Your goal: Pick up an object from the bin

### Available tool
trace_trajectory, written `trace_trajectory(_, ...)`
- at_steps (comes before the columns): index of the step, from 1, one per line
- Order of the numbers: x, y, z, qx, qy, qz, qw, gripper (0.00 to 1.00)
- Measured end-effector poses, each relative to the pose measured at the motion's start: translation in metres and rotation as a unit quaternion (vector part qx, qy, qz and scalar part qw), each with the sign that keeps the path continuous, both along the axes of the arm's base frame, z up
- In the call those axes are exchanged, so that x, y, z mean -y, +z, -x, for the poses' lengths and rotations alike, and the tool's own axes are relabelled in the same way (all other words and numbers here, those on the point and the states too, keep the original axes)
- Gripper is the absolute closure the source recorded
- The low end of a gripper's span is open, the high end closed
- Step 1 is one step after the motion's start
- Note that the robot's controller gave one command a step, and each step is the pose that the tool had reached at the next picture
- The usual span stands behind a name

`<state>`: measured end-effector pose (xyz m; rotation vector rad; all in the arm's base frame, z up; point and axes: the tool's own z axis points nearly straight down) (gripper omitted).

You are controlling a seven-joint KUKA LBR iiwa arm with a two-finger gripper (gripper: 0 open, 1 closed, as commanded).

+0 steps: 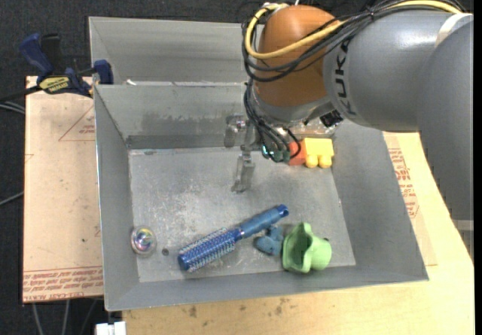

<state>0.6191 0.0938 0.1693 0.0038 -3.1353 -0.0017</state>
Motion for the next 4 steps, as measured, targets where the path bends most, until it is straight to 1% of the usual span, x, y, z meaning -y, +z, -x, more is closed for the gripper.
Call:
trace_trajectory(1,0.033,-0.049,0.070,-0.0018,0.035,0.001,0.9994,0.00)
trace_trajectory(2,-0.010,-0.102,0.113,-0.0010,0.039,-0.001,0.9992,0.00)
trace_trajectory(3,-0.007,-0.099,0.110,0.0024,0.036,0.000,0.9994,1.00)
trace_trajectory(4,0.001,0.099,0.107,0.0080,0.034,0.000,0.9994,1.00)
